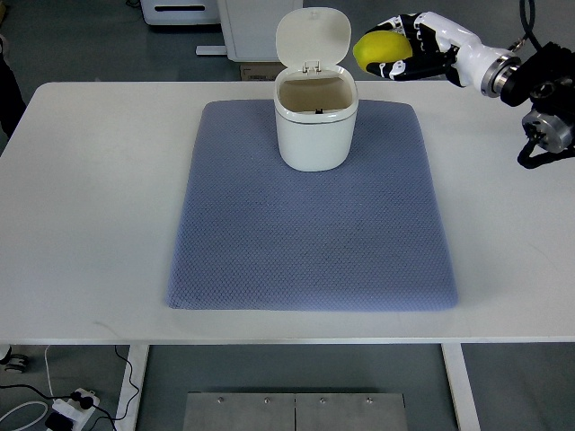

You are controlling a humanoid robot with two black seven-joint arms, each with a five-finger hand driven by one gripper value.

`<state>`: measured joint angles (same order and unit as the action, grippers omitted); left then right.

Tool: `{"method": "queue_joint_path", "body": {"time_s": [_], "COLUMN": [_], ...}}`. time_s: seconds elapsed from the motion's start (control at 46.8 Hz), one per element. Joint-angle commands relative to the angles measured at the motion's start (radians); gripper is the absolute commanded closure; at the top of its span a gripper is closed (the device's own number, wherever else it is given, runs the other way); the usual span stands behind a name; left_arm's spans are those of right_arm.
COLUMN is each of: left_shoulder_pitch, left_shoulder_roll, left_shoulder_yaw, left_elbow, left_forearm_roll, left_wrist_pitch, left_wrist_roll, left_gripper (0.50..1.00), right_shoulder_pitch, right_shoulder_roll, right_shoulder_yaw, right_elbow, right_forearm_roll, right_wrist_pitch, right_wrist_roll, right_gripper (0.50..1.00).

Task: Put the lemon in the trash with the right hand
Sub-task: 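Lift the lemon and carry it toward the white trash bin, then hold the lemon over the bin opening and open the right hand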

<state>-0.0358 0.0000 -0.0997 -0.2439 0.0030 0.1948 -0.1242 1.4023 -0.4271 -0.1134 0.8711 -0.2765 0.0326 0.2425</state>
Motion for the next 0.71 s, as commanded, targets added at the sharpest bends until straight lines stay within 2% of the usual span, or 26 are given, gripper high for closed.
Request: {"method": "queue_joint_path", "body": {"time_s": [0.0, 0.684], "left_shoulder_pitch": [0.001, 0.001], "left_shoulder_roll": [0.000, 0.000], "left_shoulder_yaw": [0.000, 0.000], "left_elbow": [0.000, 0.000], "left_forearm_roll": [0.000, 0.000], "left_wrist_pitch": [0.000, 0.000], "left_wrist_roll": [0.000, 0.000], "left_gripper": [0.500, 0.500], "right_shoulder_pitch": [0.027, 0.080], "right_shoulder_roll": [0.022, 0.203], "right_shoulder_yaw": [-0.035, -0.181], "right_elbow": [-0.021, -0.173], "right_forearm_roll": [0.014, 0.019], "right_wrist_pitch": [-0.003, -0.002], "right_wrist_roll": [-0.011, -0.100], "right_gripper": [1.000, 1.000]}}
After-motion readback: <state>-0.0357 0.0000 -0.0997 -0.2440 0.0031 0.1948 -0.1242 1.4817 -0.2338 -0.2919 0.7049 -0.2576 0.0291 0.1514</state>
